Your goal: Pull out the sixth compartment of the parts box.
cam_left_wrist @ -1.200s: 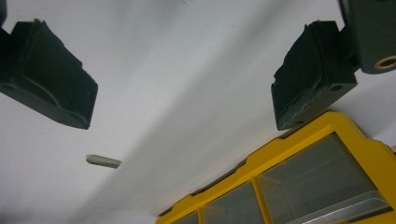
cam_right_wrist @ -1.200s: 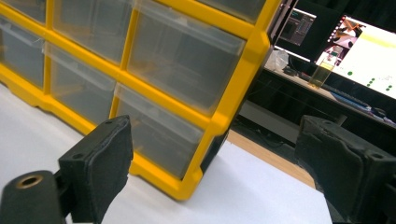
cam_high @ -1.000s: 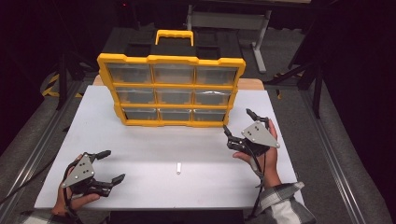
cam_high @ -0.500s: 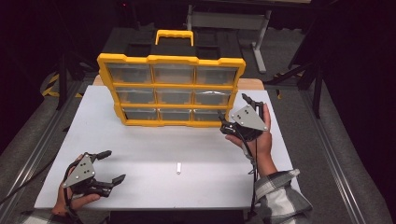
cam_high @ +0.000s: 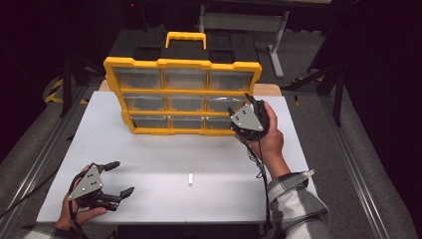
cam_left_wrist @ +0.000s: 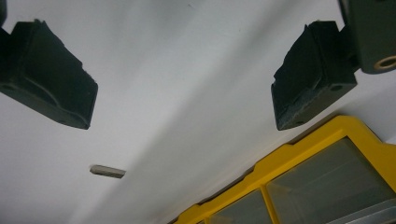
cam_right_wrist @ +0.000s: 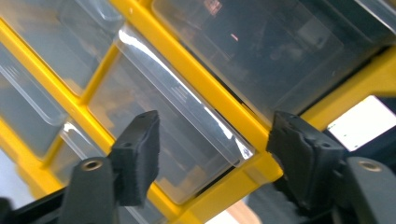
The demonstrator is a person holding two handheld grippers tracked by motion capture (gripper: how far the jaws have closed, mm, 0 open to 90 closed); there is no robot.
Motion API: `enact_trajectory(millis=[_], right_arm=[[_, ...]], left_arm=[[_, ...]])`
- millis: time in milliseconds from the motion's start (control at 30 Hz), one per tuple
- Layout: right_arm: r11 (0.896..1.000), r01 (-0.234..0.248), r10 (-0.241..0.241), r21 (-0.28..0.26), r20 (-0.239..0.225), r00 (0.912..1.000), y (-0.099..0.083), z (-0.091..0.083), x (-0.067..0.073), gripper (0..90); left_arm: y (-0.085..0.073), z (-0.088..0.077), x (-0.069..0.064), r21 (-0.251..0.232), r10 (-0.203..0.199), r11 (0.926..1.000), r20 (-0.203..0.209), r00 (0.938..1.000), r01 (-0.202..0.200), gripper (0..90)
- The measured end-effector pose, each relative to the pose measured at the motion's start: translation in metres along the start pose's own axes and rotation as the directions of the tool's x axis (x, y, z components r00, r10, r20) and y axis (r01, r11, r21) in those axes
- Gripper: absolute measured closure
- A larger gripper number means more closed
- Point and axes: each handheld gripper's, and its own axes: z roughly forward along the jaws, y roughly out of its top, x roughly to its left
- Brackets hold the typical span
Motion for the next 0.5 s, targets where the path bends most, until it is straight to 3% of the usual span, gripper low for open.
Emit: enact_trajectory(millis=[200,267,367,500], right_arm=[[0.994,0.102,-0.103,0.047,0.04,0.9938,0.001,0.008,0.007,47.3],[0.992,0.115,-0.116,0.05,0.023,0.993,0.001,0.011,0.008,52.4],[0.99,0.133,-0.135,0.051,0.042,0.99,0.001,0.013,0.01,54.1],[0.978,0.203,-0.206,0.058,0.064,0.9764,0.005,0.016,0.017,56.4]], left_arm=[[-0.001,0.0,0.001,-0.002,-0.007,1.0,0.001,1.0,0.007,8.2],[-0.001,0.0,0.001,-0.002,-0.006,1.0,0.001,1.0,0.006,8.2],[-0.001,0.0,0.001,0.0,-0.003,1.0,0.001,1.0,0.003,8.2],[-0.001,0.0,0.001,0.003,-0.004,1.0,0.002,1.0,0.004,8.2]])
